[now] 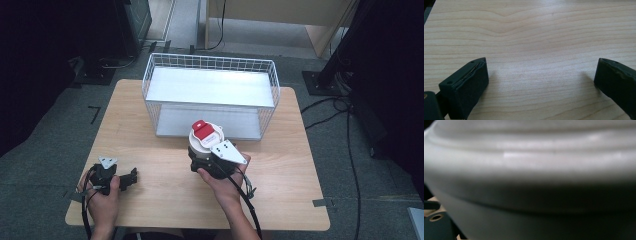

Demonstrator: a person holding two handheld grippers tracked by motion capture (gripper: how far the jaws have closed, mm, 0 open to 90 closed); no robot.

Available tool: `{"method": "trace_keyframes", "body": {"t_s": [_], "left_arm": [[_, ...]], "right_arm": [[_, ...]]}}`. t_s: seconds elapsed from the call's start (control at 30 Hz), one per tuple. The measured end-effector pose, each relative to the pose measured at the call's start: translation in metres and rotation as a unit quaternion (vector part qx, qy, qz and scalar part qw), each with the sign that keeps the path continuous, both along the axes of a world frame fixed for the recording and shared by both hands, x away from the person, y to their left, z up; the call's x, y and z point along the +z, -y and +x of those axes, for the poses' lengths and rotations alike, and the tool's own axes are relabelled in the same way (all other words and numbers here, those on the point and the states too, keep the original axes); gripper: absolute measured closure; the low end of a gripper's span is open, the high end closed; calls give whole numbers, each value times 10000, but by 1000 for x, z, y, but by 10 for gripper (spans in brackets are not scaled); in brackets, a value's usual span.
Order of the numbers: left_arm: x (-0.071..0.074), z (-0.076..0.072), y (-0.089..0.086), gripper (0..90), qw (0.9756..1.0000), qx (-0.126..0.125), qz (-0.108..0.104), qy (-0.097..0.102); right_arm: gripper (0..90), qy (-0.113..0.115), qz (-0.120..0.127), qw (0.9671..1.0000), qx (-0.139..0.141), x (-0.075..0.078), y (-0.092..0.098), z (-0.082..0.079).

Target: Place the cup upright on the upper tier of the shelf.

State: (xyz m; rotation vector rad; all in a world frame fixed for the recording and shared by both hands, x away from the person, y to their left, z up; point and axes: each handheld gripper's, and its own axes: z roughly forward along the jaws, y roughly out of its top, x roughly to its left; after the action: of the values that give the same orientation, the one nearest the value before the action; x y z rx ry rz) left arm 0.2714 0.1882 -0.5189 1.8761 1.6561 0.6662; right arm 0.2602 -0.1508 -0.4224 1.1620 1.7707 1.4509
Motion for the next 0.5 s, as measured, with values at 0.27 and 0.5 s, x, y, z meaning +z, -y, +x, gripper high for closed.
{"method": "trace_keyframes", "body": {"t_s": [0.27, 0.5], "left_arm": [[0, 0, 0, 0, 10000, -2, 0, -7], [0, 0, 0, 0, 10000, -1, -3, -6]], "right_arm": [[90, 381, 47, 9993, -14, 28, 1, 1], [90, 621, 59, 9980, -139, 47, 5, 5]]}}
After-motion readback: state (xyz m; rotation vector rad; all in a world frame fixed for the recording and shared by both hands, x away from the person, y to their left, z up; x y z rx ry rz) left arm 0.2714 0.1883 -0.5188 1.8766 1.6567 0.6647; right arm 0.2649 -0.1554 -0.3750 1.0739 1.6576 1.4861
